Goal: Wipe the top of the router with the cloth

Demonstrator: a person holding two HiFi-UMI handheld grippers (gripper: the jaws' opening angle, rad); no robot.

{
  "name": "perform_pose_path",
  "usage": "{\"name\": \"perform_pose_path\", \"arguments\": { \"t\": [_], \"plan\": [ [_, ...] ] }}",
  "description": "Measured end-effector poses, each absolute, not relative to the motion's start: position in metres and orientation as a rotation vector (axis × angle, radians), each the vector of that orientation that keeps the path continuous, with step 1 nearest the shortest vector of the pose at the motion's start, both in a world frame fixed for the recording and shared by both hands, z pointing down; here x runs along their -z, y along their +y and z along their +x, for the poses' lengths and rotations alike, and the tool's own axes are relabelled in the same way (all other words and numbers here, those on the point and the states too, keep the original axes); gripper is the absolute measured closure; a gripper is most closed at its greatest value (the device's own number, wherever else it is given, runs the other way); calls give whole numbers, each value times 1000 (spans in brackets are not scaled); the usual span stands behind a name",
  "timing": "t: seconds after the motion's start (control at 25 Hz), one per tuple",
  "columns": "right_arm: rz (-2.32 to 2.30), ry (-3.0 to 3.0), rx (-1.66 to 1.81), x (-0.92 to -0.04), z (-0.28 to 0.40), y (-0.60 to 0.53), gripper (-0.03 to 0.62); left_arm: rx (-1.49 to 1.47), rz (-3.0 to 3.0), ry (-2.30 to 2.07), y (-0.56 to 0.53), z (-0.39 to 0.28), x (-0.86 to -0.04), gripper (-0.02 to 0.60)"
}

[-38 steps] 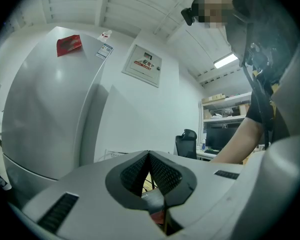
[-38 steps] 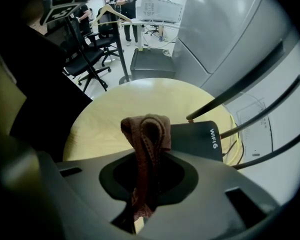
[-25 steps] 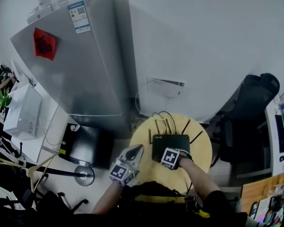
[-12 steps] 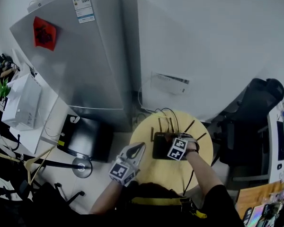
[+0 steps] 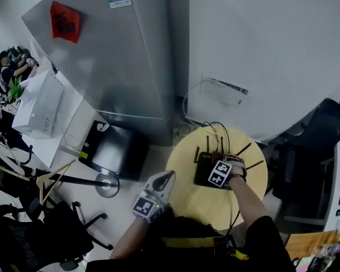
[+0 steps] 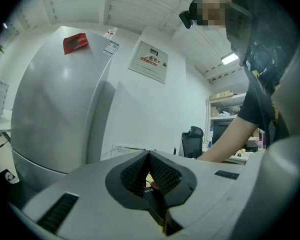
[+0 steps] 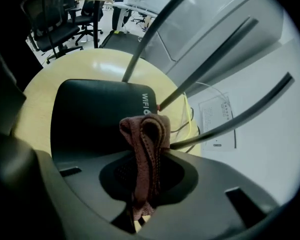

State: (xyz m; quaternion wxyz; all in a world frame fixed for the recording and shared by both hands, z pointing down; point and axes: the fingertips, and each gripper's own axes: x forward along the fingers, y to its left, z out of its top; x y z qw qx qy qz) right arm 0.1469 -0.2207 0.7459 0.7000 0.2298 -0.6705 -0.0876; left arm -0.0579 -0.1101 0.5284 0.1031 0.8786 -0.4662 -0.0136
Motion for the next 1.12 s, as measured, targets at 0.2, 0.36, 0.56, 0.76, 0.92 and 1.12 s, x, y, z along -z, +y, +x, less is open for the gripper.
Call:
{"name": "perform_pose_path", "arguments": {
  "t": [0.2, 0.36, 0.56, 0.76, 0.92, 1.12],
  "plan": [
    [414, -1478, 50, -743, 147, -200, 533, 37, 2609, -1344, -111, -53, -529, 584],
    [331, -1514, -48, -744, 142, -174, 533, 54, 2643, -1306, -113, -42, -525, 584],
    [277, -1545, -128, -745, 140, -141, 533, 54, 2678, -1250, -111, -28, -523, 584],
    [233, -1542, -139, -745, 139, -110, 533, 66, 2697, -1210, -107, -18, -522, 584],
    [212, -1554, -147, -745, 136, -87, 533, 74, 2709, -1179, -105, -10, -522, 584],
    [233, -1596, -211, -747, 135, -74, 533, 67, 2735, -1123, -106, 0, -519, 584]
  ]
}}
